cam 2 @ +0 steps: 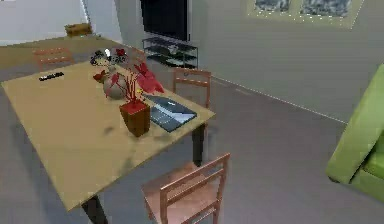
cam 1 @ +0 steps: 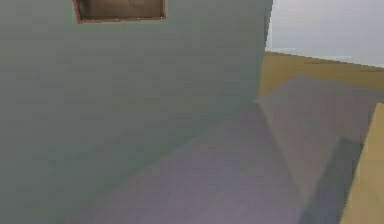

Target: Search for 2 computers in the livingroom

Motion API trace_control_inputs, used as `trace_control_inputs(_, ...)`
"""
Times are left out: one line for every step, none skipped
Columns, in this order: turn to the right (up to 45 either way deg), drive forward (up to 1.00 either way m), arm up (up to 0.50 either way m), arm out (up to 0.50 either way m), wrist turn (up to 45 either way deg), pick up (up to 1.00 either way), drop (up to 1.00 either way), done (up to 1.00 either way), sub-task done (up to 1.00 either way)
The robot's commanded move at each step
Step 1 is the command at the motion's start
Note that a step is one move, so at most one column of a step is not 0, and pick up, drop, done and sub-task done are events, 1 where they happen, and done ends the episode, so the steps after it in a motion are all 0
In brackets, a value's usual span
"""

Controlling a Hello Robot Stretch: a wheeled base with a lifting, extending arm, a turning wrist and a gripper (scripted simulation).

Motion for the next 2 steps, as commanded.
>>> trace_control_inputs(0.0,0.60,0.00,0.00,0.0,0.00,0.00,0.00,0.00)
trace_control_inputs(42.0,0.00,0.00,0.00,0.0,0.00,0.00,0.00,0.00)
